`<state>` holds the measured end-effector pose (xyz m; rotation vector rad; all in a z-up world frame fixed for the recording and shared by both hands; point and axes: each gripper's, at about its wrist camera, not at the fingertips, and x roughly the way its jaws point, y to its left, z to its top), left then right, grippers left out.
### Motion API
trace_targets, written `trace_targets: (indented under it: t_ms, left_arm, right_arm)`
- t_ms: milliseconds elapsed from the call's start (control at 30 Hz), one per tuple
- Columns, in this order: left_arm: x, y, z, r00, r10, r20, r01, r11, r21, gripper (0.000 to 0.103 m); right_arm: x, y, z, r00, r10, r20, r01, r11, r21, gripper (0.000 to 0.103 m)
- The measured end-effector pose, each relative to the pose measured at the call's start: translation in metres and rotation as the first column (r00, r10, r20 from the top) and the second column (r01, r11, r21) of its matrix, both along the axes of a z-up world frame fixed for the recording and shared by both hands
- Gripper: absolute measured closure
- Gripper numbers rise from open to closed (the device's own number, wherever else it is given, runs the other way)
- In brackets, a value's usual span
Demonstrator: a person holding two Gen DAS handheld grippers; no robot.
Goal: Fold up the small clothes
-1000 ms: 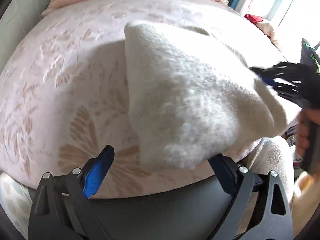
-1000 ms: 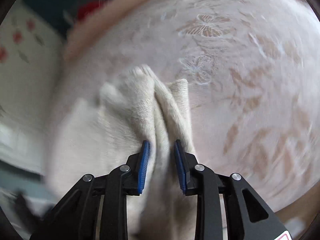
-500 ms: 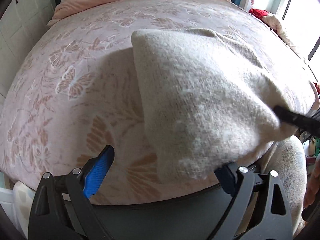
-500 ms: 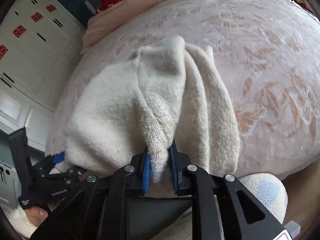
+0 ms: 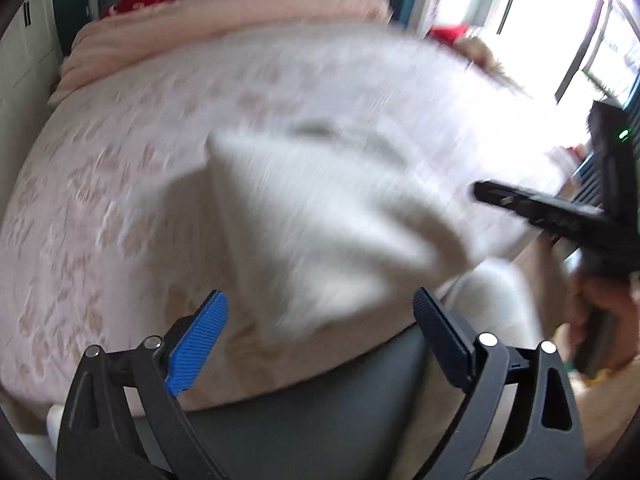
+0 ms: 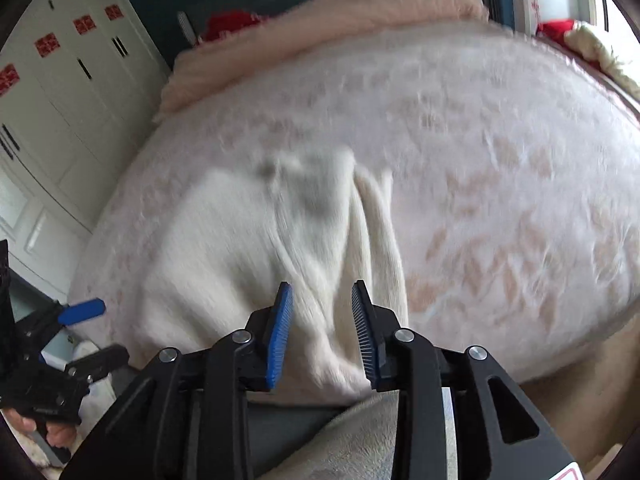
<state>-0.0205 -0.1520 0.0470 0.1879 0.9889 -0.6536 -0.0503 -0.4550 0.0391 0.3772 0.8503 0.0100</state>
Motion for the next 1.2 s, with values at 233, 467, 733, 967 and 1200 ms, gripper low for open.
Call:
trace_targets:
  t_ms: [233,467,733,967,1200]
  left_arm:
    - [0.059,-0.042,-0.026,0.993,0.111,-0.045,-0.110,0.994,0.018,0.010]
    - [0.096,-0.039,-0.110,0.932,0.268,-0.243,-0.235,0.960,0.154,0.008]
    - [0.098,-0.049,-0.104,0.954,0.240,-0.178,-0.201,0.957,0.211,0.006]
    - [0.098,-0.048,-0.100,0.961,0.235,-0.146,-0.198,0.953,0.229,0.006]
    - [0.090,-0.046,-0.095,0.964,0.231,-0.132,-0.196,0.951,0.238,0.005]
  right_arm:
    - [0.054,0.025,-0.031,0.991,0.093,-0.091,-0.100,0.992,-0.082,0.094]
    - [0.060,0.030,-0.056,0.985,0.043,-0.164,-0.052,0.997,-0.054,0.093]
    - [0.072,0.038,-0.077,0.968,0.050,-0.246,-0.092,0.982,-0.165,0.093]
    - [0.070,0.037,-0.038,0.985,0.061,-0.158,-0.079,0.991,-0.106,0.090]
    - [0.135,0.020,-0.045,0.982,0.071,-0.177,-0.084,0.994,-0.068,0.090]
